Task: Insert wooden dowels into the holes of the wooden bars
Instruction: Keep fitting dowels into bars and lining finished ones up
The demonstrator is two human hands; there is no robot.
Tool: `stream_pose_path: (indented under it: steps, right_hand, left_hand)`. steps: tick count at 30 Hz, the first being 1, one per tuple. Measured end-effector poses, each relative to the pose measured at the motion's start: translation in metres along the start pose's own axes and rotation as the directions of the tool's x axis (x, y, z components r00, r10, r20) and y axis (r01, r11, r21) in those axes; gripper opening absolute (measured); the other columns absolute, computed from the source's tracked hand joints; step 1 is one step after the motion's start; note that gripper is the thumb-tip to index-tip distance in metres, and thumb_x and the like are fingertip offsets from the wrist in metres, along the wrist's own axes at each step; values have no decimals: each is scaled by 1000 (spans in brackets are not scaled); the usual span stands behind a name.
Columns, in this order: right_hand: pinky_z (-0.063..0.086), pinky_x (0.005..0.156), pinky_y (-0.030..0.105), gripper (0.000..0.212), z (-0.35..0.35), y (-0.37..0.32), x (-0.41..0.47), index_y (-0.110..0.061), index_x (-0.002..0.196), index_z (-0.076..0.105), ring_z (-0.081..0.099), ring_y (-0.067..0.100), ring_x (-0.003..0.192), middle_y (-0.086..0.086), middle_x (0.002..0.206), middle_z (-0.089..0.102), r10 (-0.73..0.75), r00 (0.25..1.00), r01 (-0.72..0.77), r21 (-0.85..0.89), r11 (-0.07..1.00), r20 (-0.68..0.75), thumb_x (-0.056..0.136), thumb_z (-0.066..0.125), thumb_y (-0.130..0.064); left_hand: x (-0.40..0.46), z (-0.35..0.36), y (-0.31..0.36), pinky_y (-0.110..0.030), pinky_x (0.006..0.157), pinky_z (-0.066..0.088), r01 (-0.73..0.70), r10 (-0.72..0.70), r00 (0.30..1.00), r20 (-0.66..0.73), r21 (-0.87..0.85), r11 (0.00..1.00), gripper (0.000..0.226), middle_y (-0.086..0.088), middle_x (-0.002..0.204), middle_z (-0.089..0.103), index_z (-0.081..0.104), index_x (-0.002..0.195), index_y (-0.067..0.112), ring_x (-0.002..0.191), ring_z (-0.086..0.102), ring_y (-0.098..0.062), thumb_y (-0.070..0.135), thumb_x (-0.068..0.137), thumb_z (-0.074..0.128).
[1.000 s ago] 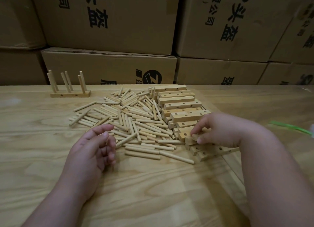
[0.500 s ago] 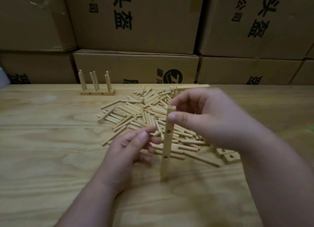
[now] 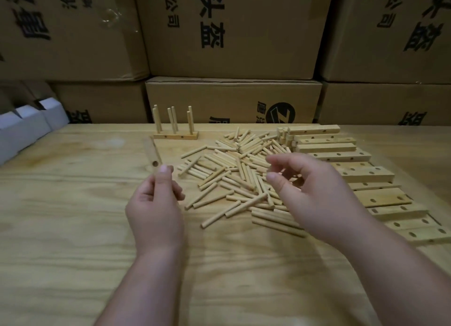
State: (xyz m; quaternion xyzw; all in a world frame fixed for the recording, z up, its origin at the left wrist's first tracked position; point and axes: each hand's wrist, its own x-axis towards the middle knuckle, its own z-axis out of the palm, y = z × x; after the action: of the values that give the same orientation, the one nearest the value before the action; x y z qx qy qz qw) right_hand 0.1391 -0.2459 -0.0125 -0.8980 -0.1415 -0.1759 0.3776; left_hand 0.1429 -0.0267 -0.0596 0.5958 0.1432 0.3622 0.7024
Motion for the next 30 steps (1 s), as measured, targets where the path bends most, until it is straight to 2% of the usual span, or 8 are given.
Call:
stream_pose_path:
  steps: [3,5,8,12,16,22,27,30]
  right_hand:
    - [32,101,20,35,17,4,-7,-46,132,57,38,-14,115,-37,112,51,-60,987,88,-182,979,151,97,56,-40]
    - [22,110,28,38,29,9,-12,-45,137,54,31,-5,126,-32,128,47,-85,970,152,-299,942,227,99,53,-37]
    - [10,114,38,45,43,18,-16,-45,144,46,22,7,139,-24,148,37,-46,956,170,-416,893,290,100,47,-38]
    - [12,113,46,40,49,23,-14,-43,137,52,24,12,141,-19,150,38,-24,962,159,-487,859,273,98,48,-41]
    - [9,108,42,26,52,24,-12,-42,118,62,28,11,137,-20,141,44,-10,973,131,-512,849,232,94,53,-48]
    - [16,108,39,11,48,23,-12,-37,103,67,42,10,127,-21,125,57,-89,988,135,-416,899,129,95,60,-40]
    - [31,99,35,13,38,21,-9,-35,106,67,54,-4,83,-29,82,58,-157,984,132,-251,959,-85,96,59,-37]
    - [51,64,27,13,25,14,-5,-48,106,56,59,2,72,-16,72,63,-22,992,23,5,1000,-127,96,55,-40]
  left_hand:
    - [3,3,0,-36,84,46,223,-220,975,37,-160,962,30,3,59,61,75,88,18,71,61,-16,38,99,56]
    - [1,6,-2,-43,89,46,273,-259,960,108,-150,950,32,2,60,62,78,85,18,77,62,-23,40,98,58]
    - [-3,9,-4,-42,82,45,303,-277,940,201,-117,946,29,1,61,63,80,83,24,76,62,-24,42,94,61]
    - [-7,13,-7,-29,59,52,395,-335,880,335,-130,909,29,0,62,62,80,81,25,62,62,-18,39,98,60]
    - [-7,14,-9,-33,70,56,431,-343,855,390,-163,888,27,0,65,61,80,92,20,63,63,-18,36,98,59]
    - [-6,14,-8,-37,69,46,504,-356,834,421,-323,801,32,-3,67,57,73,114,20,52,52,-14,32,103,45]
    - [-10,15,0,-34,59,51,662,-378,711,593,-383,645,40,-7,70,56,68,118,10,52,48,-17,27,93,42]
    - [-13,15,3,-32,53,51,739,-374,610,699,-330,588,45,-7,73,58,67,123,13,54,51,-19,25,84,47]
